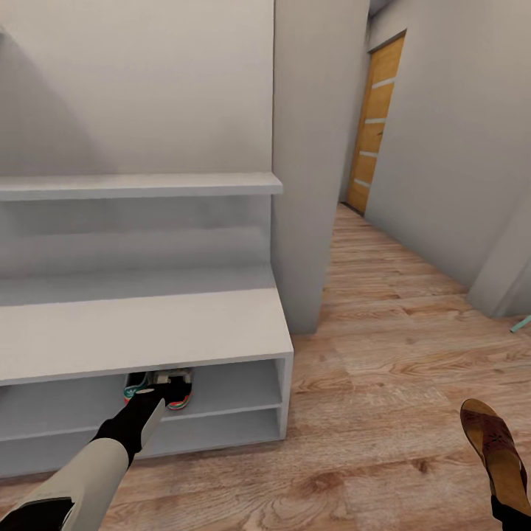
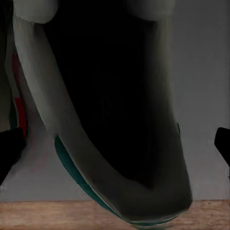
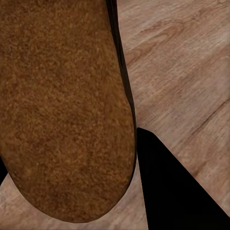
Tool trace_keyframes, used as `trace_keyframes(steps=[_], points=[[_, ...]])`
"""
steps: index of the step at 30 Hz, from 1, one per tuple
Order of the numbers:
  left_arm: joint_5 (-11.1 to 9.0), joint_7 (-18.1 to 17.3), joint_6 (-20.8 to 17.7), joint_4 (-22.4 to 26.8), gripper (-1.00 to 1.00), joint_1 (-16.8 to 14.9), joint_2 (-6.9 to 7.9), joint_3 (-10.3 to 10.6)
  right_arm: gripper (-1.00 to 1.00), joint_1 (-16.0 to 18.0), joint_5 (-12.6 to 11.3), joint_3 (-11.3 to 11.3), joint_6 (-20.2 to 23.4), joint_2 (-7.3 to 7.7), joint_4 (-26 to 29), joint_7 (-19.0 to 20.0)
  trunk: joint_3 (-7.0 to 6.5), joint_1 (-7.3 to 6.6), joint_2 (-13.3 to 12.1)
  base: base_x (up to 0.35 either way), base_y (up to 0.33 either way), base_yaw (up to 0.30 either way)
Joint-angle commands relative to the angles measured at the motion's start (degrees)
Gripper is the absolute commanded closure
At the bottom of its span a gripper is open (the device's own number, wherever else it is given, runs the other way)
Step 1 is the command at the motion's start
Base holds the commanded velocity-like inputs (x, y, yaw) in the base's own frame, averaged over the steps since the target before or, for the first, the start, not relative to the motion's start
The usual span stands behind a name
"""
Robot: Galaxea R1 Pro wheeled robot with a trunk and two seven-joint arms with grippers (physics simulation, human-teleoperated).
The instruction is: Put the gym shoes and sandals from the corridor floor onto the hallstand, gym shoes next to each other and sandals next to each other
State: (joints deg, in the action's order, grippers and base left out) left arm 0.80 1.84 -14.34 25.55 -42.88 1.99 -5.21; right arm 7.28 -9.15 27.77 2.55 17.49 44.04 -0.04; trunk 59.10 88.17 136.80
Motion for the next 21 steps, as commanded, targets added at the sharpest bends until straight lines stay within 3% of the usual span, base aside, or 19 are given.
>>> trace_keyframes(steps=[1, 13, 21], points=[[0.08, 0.04, -0.33, 0.11, -1.0, -0.01, -0.02, -0.15, 1.0, 0.01, -0.74, 0.01, 0.26, 0.0, 0.08, -0.05, 0.05, -0.01, 0.02, 0.0, 0.0, 0.0], [0.08, 0.07, -0.26, 0.12, -1.0, -0.01, 0.14, -0.15, 1.0, 0.01, -0.74, 0.01, 0.26, 0.0, 0.08, -0.05, 0.05, -0.01, 0.02, -0.005, 0.0, 0.0], [0.0, 0.02, -0.18, 0.14, -1.0, 0.03, 0.06, -0.15, 1.0, 0.01, -0.72, 0.01, 0.25, 0.0, 0.08, -0.05, 0.05, -0.01, 0.02, -0.226, 0.0, 0.0]])
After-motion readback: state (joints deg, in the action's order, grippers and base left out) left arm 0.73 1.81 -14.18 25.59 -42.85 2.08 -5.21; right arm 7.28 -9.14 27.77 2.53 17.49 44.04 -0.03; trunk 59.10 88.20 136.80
